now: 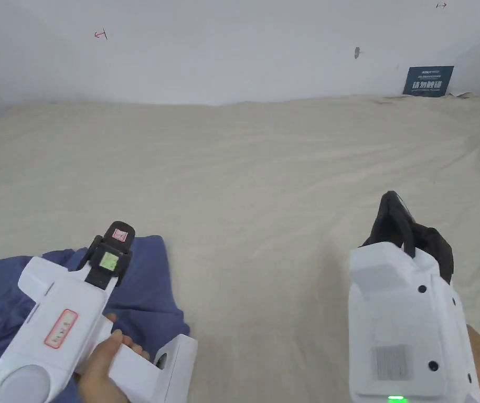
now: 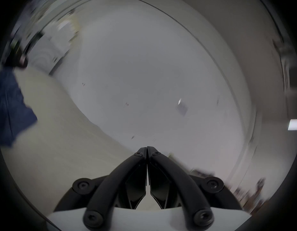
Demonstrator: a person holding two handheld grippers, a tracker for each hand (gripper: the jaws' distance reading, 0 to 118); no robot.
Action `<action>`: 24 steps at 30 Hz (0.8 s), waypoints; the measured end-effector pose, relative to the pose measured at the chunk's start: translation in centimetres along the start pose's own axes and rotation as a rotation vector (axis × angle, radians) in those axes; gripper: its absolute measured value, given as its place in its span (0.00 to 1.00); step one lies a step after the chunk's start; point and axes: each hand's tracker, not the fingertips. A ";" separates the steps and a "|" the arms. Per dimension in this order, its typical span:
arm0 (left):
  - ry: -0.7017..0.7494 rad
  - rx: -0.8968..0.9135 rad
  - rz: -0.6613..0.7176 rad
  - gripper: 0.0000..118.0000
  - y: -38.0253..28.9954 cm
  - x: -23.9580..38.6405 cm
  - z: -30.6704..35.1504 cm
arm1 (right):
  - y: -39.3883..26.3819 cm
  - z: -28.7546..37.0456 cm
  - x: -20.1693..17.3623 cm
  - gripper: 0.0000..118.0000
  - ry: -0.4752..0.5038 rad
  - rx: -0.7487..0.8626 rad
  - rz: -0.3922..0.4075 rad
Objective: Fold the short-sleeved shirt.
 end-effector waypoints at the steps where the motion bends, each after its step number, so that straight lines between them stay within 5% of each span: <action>1: -0.006 -0.010 0.027 0.00 0.1 -0.4 0.1 | 0.1 0.2 -0.2 0.00 -0.016 0.032 0.058; 3: -0.005 -0.003 0.028 0.00 0.1 -0.5 0.3 | 0.1 0.3 -0.4 0.00 -0.018 0.060 0.100; 4: -0.001 -0.007 -0.003 0.00 0.0 -0.2 0.3 | 0.2 0.2 -0.2 0.00 -0.001 0.039 0.052; 7: 0.055 -0.001 -0.268 0.00 -0.4 1.7 0.1 | -0.2 -0.4 1.1 0.00 0.052 -0.068 -0.167; 11: 0.117 0.029 -0.738 0.00 -2.2 4.8 -0.2 | -1.4 -1.4 3.6 0.00 0.146 -0.207 -0.577; 13: 0.132 0.045 -0.909 0.00 -3.4 5.5 -0.4 | -2.2 -1.8 4.2 0.00 0.162 -0.250 -0.682; 19: 0.159 0.076 -1.230 0.00 -6.2 5.3 -0.7 | -3.3 -1.8 4.8 0.00 0.198 -0.283 -0.812; 24: 0.155 0.050 -1.204 0.00 -6.3 5.3 -0.7 | -3.2 -1.8 4.7 0.00 0.203 -0.286 -0.817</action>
